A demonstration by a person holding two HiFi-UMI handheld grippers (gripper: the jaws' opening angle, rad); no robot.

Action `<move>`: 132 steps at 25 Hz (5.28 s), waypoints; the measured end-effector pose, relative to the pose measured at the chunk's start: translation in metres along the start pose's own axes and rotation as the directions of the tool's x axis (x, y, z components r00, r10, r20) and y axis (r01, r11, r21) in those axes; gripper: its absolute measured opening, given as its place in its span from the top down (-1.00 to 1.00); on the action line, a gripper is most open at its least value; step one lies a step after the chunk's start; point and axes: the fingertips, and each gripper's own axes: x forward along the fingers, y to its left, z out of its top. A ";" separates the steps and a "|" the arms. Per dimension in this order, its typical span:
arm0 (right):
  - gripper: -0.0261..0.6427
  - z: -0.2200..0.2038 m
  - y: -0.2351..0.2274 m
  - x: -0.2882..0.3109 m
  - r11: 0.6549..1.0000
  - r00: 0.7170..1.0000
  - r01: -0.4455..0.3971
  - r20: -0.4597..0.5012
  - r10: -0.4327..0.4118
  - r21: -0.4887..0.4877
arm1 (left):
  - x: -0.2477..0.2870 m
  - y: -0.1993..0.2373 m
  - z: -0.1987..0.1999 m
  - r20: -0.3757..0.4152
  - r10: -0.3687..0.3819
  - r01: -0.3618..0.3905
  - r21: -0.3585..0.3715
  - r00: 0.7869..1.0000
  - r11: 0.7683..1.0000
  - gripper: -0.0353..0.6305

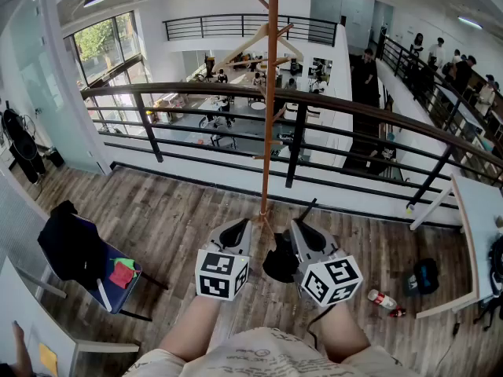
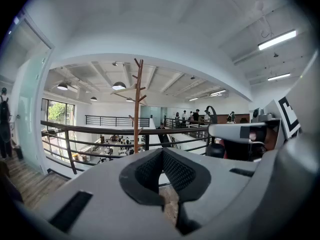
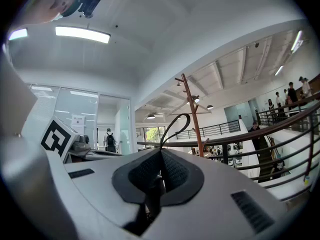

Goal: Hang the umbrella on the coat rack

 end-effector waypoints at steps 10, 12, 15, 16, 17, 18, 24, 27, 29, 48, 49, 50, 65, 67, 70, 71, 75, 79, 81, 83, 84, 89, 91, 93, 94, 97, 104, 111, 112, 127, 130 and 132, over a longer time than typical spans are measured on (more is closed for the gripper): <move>0.91 0.004 -0.015 0.000 1.000 1.000 -0.017 0.013 0.017 0.013 | 0.011 -0.009 0.002 0.002 0.006 -0.006 0.002 1.000 1.000 0.88; 0.91 0.006 -0.015 0.001 0.999 0.999 -0.030 0.020 0.029 0.020 | 0.013 -0.011 0.003 0.002 0.010 -0.010 0.003 1.000 1.000 0.88; 0.91 0.006 -0.017 0.002 0.999 0.999 -0.042 0.018 0.041 0.017 | 0.017 -0.014 0.002 -0.001 0.015 -0.015 0.004 1.000 1.000 0.88; 0.91 0.005 -0.019 0.003 0.999 0.999 -0.046 0.016 0.046 0.015 | 0.018 -0.015 0.002 -0.003 0.018 -0.018 0.005 1.000 1.000 0.88; 0.91 0.004 -0.021 0.002 0.999 0.999 -0.051 0.015 0.051 0.014 | 0.020 -0.016 0.001 -0.004 0.021 -0.021 0.006 1.000 1.000 0.88; 0.91 0.003 -0.023 0.002 0.998 0.998 -0.056 0.013 0.056 0.013 | 0.022 -0.018 0.001 -0.005 0.024 -0.024 0.007 1.000 1.000 0.88; 0.92 0.001 -0.042 -0.001 0.995 0.995 -0.101 -0.001 0.101 0.014 | 0.036 -0.031 0.001 -0.011 0.052 -0.052 0.009 0.999 0.999 0.88; 0.92 0.002 -0.052 0.000 0.992 0.992 -0.125 -0.007 0.125 0.010 | 0.041 -0.035 0.002 -0.016 0.071 -0.071 0.004 0.997 0.997 0.88; 0.92 0.003 -0.059 0.002 0.992 0.991 -0.130 -0.014 0.130 0.011 | 0.043 -0.036 0.002 -0.016 0.081 -0.081 0.001 0.997 0.997 0.88; 0.92 -0.039 -0.093 0.072 0.983 0.977 -0.185 -0.109 0.184 0.000 | 0.109 0.004 -0.013 -0.025 0.090 -0.090 -0.033 0.996 0.995 0.88; 0.92 -0.040 -0.095 0.081 0.982 0.976 -0.189 -0.114 0.188 0.000 | 0.115 0.010 -0.013 -0.025 0.091 -0.092 -0.035 0.996 0.995 0.88; 0.92 -0.041 -0.096 0.090 0.981 0.974 -0.194 -0.118 0.193 -0.001 | 0.121 0.017 -0.013 -0.026 0.093 -0.094 -0.038 0.995 0.995 0.88; 0.92 -0.076 -0.118 0.258 0.968 0.948 -0.252 -0.198 0.248 0.009 | 0.218 0.157 -0.012 -0.039 0.101 -0.104 -0.079 0.994 0.991 0.88; 0.92 -0.088 -0.123 0.287 0.967 0.944 -0.253 -0.214 0.250 0.013 | 0.236 0.180 -0.015 -0.042 0.094 -0.097 -0.076 0.995 0.992 0.88; 0.91 -0.094 -0.127 0.324 0.966 0.939 -0.257 -0.236 0.252 0.012 | 0.259 0.209 -0.010 -0.050 0.080 -0.083 -0.070 0.996 0.994 0.88; 0.92 -0.093 -0.127 0.334 0.966 0.937 -0.258 -0.243 0.252 0.009 | 0.264 0.217 -0.007 -0.053 0.076 -0.080 -0.070 0.996 0.994 0.88; 0.91 -0.103 -0.123 0.361 0.966 0.929 -0.258 -0.278 0.243 -0.017 | 0.276 0.243 -0.007 -0.062 0.058 -0.063 -0.077 0.996 0.995 0.88; 0.91 -0.120 -0.125 0.383 0.965 0.920 -0.263 -0.306 0.245 -0.018 | 0.291 0.262 -0.015 -0.080 0.048 -0.055 -0.086 0.996 0.995 0.88; 0.91 -0.129 -0.129 0.392 0.965 0.913 -0.263 -0.324 0.248 -0.003 | 0.299 0.266 -0.019 -0.099 0.039 -0.048 -0.090 0.994 0.995 0.88; 0.91 -0.139 -0.132 0.400 0.964 0.907 -0.264 -0.337 0.253 0.013 | 0.306 0.268 -0.025 -0.117 0.033 -0.044 -0.092 0.993 0.995 0.88; 0.91 -0.144 -0.133 0.403 0.963 0.903 -0.267 -0.343 0.258 0.020 | 0.308 0.269 -0.029 -0.125 0.032 -0.044 -0.094 0.992 0.995 0.88; 0.91 -0.184 -0.140 0.420 0.955 0.872 -0.287 -0.392 0.295 0.080 | 0.319 0.280 -0.047 -0.158 0.043 -0.060 -0.102 0.986 0.993 0.88; 0.92 -0.201 -0.144 0.427 0.950 0.856 -0.292 -0.413 0.310 0.107 | 0.323 0.285 -0.054 -0.174 0.053 -0.073 -0.112 0.983 0.991 0.88; 0.91 -0.214 -0.147 0.433 0.946 0.842 -0.299 -0.430 0.325 0.128 | 0.326 0.289 -0.060 -0.193 0.057 -0.080 -0.114 0.979 0.990 0.88; 0.91 -0.219 -0.148 0.437 0.943 0.836 -0.302 -0.436 0.332 0.137 | 0.327 0.292 -0.062 -0.202 0.059 -0.083 -0.113 0.978 0.990 0.88; 0.92 -0.237 -0.151 0.448 0.934 0.819 -0.316 -0.449 0.358 0.168 | 0.332 0.299 -0.070 -0.227 0.066 -0.093 -0.112 0.972 0.989 0.88; 0.92 -0.280 -0.164 0.468 0.919 0.796 -0.307 -0.462 0.391 0.249 | 0.335 0.302 -0.096 -0.291 0.076 -0.105 -0.086 0.954 0.991 0.88; 0.92 -0.312 -0.183 0.483 0.915 0.790 -0.265 -0.476 0.387 0.304 | 0.331 0.307 -0.115 -0.344 0.096 -0.126 -0.066 0.934 0.990 0.88; 0.92 -0.314 -0.185 0.484 0.915 0.791 -0.259 -0.476 0.385 0.310 | 0.331 0.306 -0.117 -0.349 0.098 -0.128 -0.064 0.932 0.990 0.88; 0.92 -0.333 -0.207 0.488 0.918 0.795 -0.202 -0.490 0.356 0.340 | 0.339 0.294 -0.125 -0.372 0.081 -0.105 -0.045 0.925 0.993 0.88; 0.92 -0.336 -0.211 0.487 0.918 0.795 -0.196 -0.492 0.354 0.345 | 0.338 0.295 -0.130 -0.383 0.087 -0.111 -0.040 0.920 0.993 0.88; 0.92 -0.339 -0.214 0.486 0.919 0.796 -0.187 -0.495 0.349 0.347 | 0.337 0.296 -0.134 -0.390 0.092 -0.117 -0.040 0.916 0.992 0.88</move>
